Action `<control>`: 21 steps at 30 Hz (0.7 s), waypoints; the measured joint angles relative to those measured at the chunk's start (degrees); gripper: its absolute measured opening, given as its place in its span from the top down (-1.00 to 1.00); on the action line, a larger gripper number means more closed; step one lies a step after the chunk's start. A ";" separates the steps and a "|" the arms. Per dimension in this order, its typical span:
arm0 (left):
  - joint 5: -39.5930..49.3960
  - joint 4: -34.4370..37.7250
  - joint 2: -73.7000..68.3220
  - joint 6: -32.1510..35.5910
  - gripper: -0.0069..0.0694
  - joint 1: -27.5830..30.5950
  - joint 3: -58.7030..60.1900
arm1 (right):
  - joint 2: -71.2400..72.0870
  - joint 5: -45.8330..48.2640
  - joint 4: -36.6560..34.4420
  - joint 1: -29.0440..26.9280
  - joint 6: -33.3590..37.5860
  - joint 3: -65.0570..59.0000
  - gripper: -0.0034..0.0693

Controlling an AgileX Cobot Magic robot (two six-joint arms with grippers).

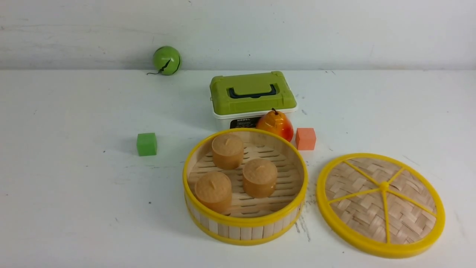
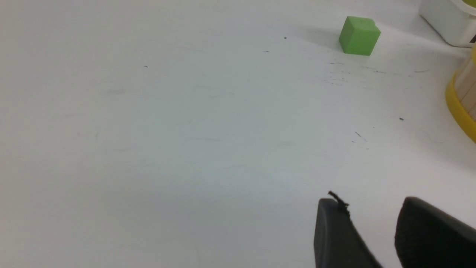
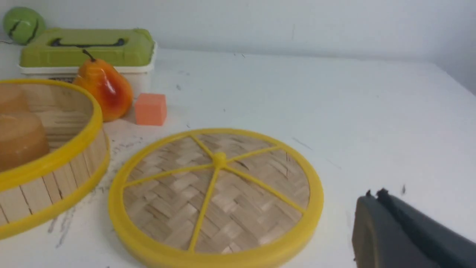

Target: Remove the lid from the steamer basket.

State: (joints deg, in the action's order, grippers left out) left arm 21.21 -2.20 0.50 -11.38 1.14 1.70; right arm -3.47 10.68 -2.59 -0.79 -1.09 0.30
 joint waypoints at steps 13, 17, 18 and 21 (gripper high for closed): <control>0.00 0.00 0.00 0.00 0.19 0.00 0.00 | 4.03 11.38 1.76 -0.05 -5.70 -1.38 0.97; 0.06 0.00 0.00 0.00 0.19 0.00 0.00 | 4.03 11.42 1.70 -0.05 -5.74 -1.38 0.96; 0.06 0.00 0.00 0.00 0.19 0.00 0.00 | 4.03 11.42 1.65 -0.05 -5.74 -1.38 0.96; 0.06 0.00 0.00 0.00 0.19 0.00 0.00 | 4.03 11.42 1.65 -0.05 -5.74 -1.38 0.95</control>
State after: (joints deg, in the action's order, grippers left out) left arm 21.28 -2.20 0.50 -11.38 1.14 1.70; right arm 0.57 22.11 -0.94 -0.84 -6.83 -1.08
